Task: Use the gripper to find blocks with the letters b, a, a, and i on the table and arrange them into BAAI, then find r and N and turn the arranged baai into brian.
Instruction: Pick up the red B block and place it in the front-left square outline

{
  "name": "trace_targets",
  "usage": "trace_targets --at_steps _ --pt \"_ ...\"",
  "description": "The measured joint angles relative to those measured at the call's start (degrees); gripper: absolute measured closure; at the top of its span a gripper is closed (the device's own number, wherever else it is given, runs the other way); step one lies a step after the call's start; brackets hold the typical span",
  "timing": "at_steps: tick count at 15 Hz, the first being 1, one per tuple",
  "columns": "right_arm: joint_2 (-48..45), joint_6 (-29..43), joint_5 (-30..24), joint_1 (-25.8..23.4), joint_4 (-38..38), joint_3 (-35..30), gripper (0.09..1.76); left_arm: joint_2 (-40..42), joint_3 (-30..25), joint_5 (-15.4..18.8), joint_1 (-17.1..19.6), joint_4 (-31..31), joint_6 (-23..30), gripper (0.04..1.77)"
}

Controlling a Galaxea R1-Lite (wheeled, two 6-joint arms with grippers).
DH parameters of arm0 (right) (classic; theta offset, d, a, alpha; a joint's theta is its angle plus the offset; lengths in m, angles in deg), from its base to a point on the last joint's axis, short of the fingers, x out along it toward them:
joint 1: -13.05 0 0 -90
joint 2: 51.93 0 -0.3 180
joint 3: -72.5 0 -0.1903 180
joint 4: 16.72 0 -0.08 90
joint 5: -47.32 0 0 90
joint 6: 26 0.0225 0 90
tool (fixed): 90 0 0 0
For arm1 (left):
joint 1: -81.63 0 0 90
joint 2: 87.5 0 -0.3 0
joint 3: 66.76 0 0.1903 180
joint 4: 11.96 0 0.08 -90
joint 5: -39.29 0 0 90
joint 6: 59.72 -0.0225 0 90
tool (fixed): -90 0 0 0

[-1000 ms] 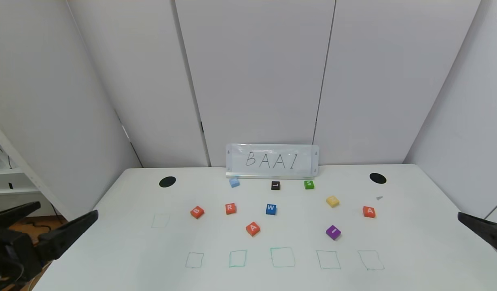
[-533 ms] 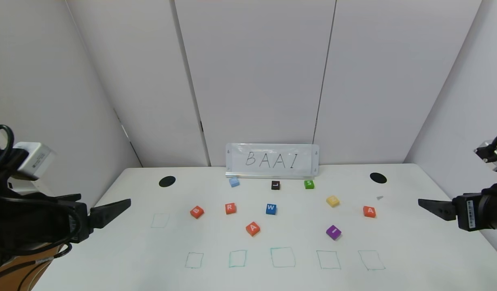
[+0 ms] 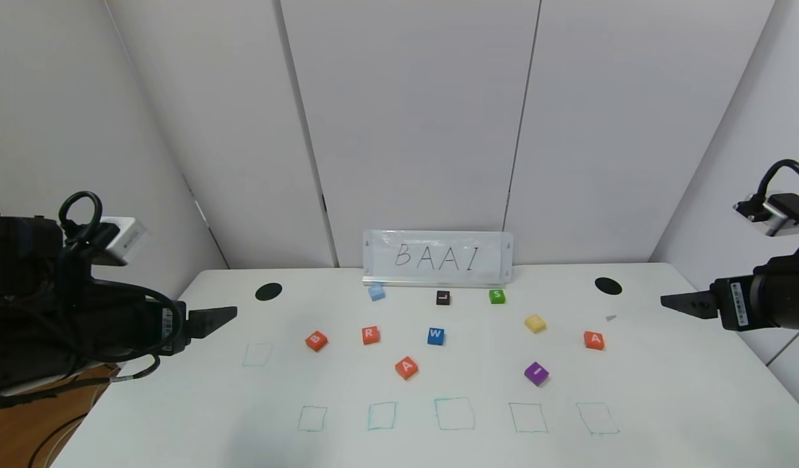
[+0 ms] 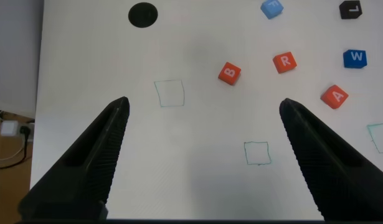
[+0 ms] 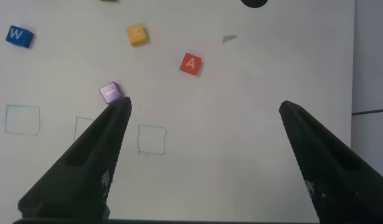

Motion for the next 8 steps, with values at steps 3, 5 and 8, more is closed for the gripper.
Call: trace_targets --at_steps 3,5,8 --pt "0.1 -0.1 0.4 0.2 -0.1 0.1 0.14 -2.2 1.2 -5.1 -0.9 1.3 0.2 0.09" --pt "0.0 -0.1 1.3 0.4 -0.2 0.0 0.14 -3.5 4.1 -10.2 -3.0 7.0 3.5 0.09" --pt "-0.7 -0.1 1.4 0.7 -0.1 -0.1 0.14 -5.2 11.1 -12.0 -6.2 19.1 11.2 0.09"
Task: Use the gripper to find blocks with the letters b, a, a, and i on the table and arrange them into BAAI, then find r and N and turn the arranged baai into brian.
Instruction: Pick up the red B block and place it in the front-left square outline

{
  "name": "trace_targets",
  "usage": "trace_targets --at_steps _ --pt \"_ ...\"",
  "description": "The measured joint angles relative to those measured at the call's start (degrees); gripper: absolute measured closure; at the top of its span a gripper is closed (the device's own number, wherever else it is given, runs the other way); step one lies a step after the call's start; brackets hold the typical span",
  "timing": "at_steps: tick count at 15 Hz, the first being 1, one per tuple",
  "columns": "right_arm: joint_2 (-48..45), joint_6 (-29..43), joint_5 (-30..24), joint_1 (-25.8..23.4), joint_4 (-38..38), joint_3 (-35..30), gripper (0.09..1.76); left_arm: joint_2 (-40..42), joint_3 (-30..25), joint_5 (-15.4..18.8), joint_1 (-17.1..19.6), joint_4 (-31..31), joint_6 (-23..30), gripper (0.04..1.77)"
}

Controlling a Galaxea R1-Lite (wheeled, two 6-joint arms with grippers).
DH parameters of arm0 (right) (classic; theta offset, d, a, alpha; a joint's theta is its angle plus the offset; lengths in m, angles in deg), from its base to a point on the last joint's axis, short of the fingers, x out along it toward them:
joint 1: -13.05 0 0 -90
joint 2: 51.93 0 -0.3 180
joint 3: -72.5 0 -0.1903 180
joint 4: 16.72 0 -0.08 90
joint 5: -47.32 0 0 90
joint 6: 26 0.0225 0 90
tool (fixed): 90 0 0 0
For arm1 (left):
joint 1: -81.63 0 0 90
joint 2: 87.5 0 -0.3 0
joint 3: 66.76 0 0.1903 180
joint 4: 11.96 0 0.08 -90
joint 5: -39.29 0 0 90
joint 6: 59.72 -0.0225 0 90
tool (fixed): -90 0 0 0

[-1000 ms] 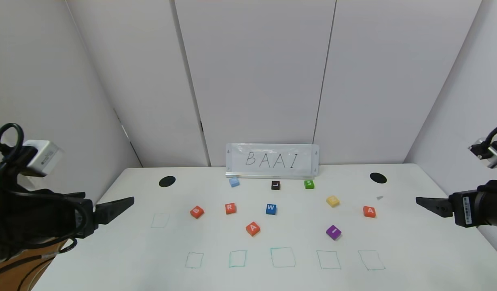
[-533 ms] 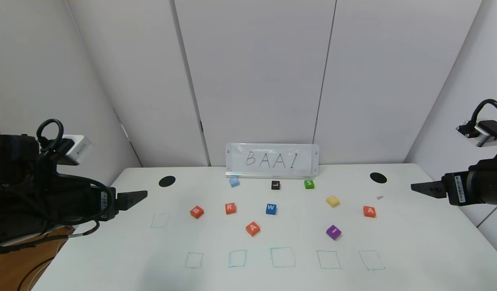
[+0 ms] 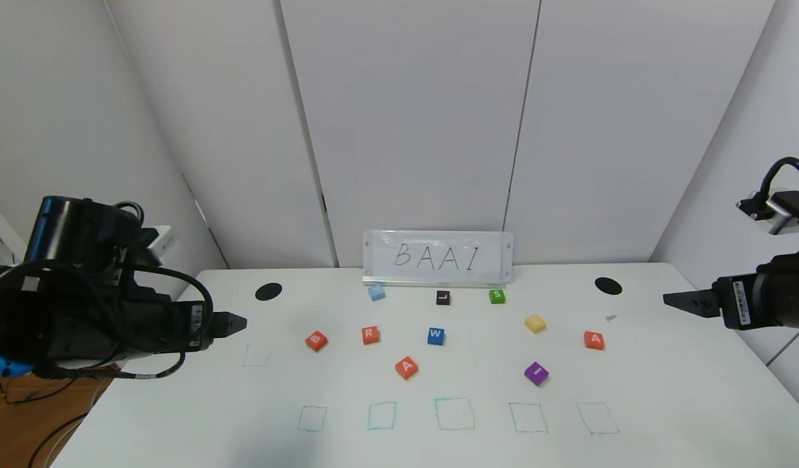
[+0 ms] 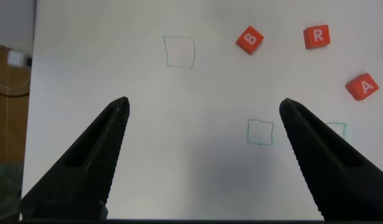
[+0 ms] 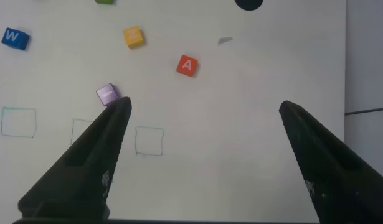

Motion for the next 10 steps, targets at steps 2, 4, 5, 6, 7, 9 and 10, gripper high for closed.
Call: trace_targets --at_steps 2,4,5,6,7,9,10 --pt "-0.6 0.0 0.0 0.0 0.0 0.0 0.14 -1.5 6.1 -0.1 -1.8 8.4 6.3 0.09" --pt "-1.1 0.0 0.0 0.0 0.1 -0.1 0.14 -3.5 13.1 -0.1 -3.6 16.3 13.3 0.09" --pt "-1.3 0.0 -0.1 0.1 0.1 -0.2 0.14 -4.8 16.8 0.0 -4.3 20.1 16.7 0.09" --pt "-1.5 0.0 -0.1 0.1 0.2 -0.2 0.14 -6.4 21.0 0.3 -5.0 24.1 20.1 0.09" --pt "-1.6 0.0 -0.1 0.1 0.2 -0.2 0.14 -8.2 24.7 0.5 -5.5 27.4 23.1 0.09" --pt "-1.9 0.0 -0.1 0.2 0.2 -0.3 0.14 -12.3 31.7 0.7 -6.6 32.5 29.8 0.09" --pt "-2.0 0.0 -0.1 0.2 0.2 -0.3 0.14 -14.3 34.5 0.8 -7.0 34.5 32.3 0.09"
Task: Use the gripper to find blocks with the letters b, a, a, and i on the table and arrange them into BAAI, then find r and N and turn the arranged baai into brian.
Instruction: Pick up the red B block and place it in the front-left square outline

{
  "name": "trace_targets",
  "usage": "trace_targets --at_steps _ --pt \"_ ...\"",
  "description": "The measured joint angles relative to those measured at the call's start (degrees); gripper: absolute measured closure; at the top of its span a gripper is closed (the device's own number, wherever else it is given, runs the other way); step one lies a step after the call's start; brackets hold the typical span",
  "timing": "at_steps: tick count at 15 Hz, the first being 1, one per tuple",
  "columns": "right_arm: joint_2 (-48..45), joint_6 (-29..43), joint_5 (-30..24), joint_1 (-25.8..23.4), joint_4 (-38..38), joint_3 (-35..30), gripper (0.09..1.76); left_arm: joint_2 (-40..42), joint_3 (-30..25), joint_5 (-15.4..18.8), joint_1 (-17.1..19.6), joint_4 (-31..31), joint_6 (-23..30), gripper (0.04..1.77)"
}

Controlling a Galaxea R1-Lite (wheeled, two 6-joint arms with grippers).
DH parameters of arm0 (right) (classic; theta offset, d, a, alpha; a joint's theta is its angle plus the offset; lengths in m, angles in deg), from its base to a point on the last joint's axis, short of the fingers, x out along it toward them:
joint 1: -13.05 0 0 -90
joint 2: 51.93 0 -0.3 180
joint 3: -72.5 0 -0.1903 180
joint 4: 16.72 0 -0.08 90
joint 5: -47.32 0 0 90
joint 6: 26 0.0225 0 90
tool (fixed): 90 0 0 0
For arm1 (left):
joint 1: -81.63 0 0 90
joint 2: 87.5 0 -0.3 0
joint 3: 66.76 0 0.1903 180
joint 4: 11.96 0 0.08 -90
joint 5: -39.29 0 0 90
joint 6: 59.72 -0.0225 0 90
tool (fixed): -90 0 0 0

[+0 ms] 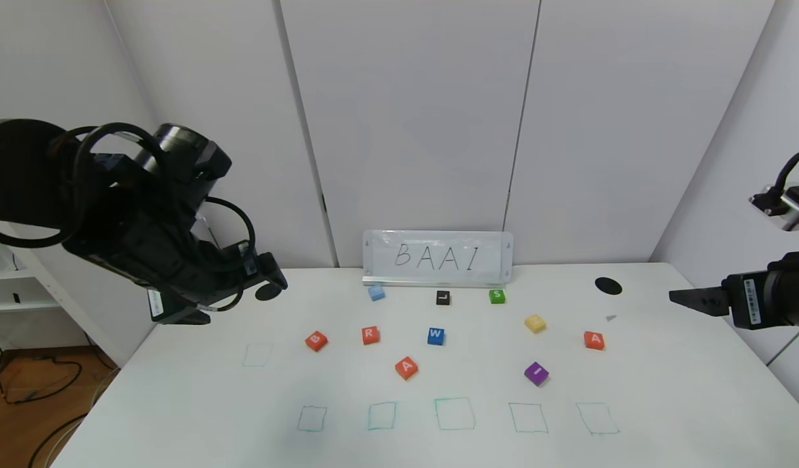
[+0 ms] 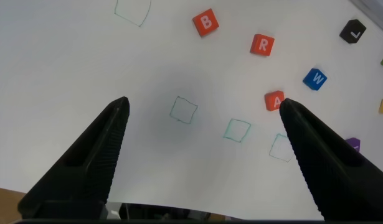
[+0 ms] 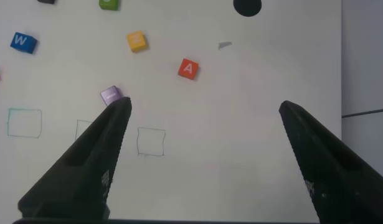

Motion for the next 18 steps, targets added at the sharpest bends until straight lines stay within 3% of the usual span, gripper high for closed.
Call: trace_targets --at_steps 5,14,18 --pt "-0.4 0.0 0.0 0.0 0.1 0.0 0.14 -10.1 8.3 -0.9 -0.5 5.8 6.6 0.09" --pt "-0.9 -0.3 0.0 0.0 0.1 -0.3 0.14 -21.6 14.9 0.0 -0.4 7.5 11.9 0.09" --pt "-1.1 -0.3 0.0 0.0 0.1 -0.3 0.14 -28.1 24.1 0.3 -0.4 16.8 14.4 0.09"
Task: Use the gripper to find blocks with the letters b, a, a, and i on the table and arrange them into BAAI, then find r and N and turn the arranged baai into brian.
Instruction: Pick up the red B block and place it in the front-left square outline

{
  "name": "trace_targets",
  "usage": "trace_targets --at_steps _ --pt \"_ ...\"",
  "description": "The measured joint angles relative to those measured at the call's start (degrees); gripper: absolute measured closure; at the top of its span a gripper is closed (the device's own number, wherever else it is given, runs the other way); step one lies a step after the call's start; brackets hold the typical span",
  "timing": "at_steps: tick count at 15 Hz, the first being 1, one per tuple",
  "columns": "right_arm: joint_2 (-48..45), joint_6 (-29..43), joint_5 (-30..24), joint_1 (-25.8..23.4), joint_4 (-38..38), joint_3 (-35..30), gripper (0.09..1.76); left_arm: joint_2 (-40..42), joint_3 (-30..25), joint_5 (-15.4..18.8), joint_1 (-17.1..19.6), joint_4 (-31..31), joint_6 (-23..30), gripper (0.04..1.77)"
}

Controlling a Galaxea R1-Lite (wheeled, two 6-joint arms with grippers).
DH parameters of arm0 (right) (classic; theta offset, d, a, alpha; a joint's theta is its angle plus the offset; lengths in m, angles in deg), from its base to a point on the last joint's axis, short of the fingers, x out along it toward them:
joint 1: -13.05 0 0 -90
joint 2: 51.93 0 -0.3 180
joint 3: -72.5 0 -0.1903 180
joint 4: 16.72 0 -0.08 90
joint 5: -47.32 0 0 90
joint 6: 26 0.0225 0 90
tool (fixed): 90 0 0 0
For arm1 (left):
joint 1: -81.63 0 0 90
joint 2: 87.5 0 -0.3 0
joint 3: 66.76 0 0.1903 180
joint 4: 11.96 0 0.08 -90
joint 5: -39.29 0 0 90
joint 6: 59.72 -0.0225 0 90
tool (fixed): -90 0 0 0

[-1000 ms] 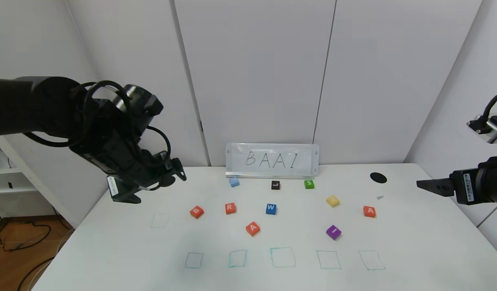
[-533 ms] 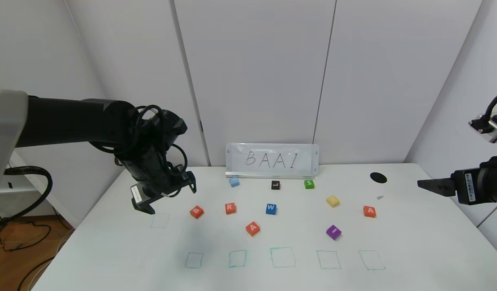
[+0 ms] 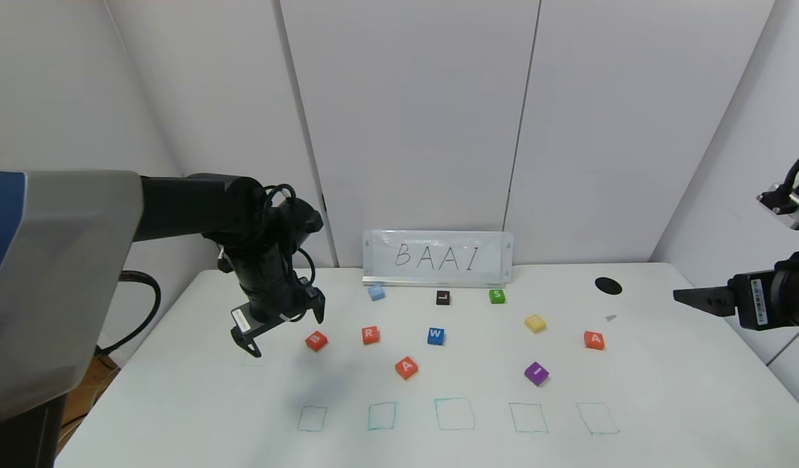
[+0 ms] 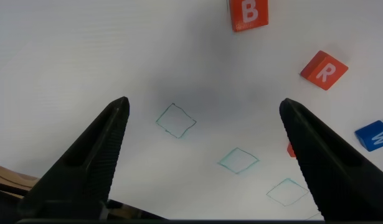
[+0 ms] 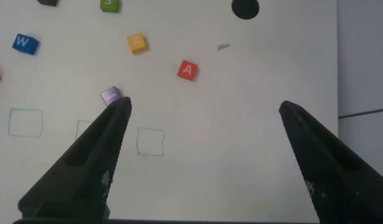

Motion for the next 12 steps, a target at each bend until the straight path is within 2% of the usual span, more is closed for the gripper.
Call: trace_targets --at_steps 4,12 --pt "0.0 -0.1 0.0 0.0 0.0 -0.1 0.14 -4.4 3.3 2.7 0.3 -1.5 0.4 0.09" --pt "0.3 -0.1 0.0 0.3 -0.4 -0.4 0.14 -8.6 3.6 2.9 2.2 -7.6 1.9 0.09"
